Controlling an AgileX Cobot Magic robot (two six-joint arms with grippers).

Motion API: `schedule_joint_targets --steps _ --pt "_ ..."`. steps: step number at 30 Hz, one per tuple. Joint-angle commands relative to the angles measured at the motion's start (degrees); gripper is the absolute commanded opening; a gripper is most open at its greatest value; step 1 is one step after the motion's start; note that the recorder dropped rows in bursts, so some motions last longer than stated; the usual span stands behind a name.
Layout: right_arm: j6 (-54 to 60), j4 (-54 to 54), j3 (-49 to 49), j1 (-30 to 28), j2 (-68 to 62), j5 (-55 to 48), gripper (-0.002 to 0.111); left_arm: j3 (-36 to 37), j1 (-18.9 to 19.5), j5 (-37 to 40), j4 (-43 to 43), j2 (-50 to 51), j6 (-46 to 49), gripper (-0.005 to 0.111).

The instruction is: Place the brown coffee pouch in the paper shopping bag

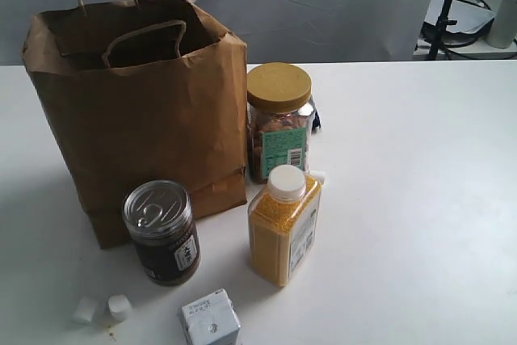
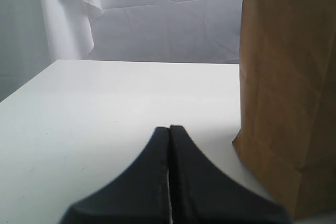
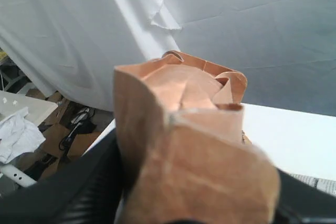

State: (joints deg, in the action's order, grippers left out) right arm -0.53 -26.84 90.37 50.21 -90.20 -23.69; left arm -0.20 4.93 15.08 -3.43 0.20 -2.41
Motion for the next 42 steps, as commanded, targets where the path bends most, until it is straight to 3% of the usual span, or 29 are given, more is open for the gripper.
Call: schedule_joint_targets --steps 1,13,20,23,26,28,31,33,42 --pt "0.9 -1.0 6.2 0.7 -6.8 1.9 0.0 0.2 0.2 -0.2 -0.2 -0.2 -0.2 0.0" --pt "2.0 -3.4 11.4 0.7 -20.0 -0.2 0.0 0.2 0.2 -0.2 -0.2 -0.2 -0.2 0.0" --pt "2.3 -6.0 11.4 0.7 -20.1 0.7 0.052 0.2 0.2 -0.2 -0.2 -0.2 -0.2 0.0" --pt "2.5 -7.0 11.4 0.7 -20.1 0.8 0.056 0.2 0.2 -0.2 -0.2 -0.2 -0.2 0.0" --pt "2.5 -8.6 11.7 0.7 -19.9 0.5 0.056 0.2 0.2 -0.2 -0.2 -0.2 -0.2 0.0" --pt "2.5 -9.8 11.7 0.7 -18.8 0.5 0.049 0.2 0.2 -0.2 -0.2 -0.2 -0.2 0.0" --pt "3.7 -9.7 11.7 0.7 -15.6 -0.1 0.023 0.2 0.2 -0.2 -0.2 -0.2 -0.2 0.0" --pt "7.1 -7.5 11.7 0.7 -12.8 -1.0 0.0 0.2 0.2 -0.2 -0.2 -0.2 -0.2 0.0" --pt "2.7 14.0 11.1 0.7 -5.2 -13.2 0.0 0.2 0.2 -0.2 -0.2 -0.2 -0.2 0.0"
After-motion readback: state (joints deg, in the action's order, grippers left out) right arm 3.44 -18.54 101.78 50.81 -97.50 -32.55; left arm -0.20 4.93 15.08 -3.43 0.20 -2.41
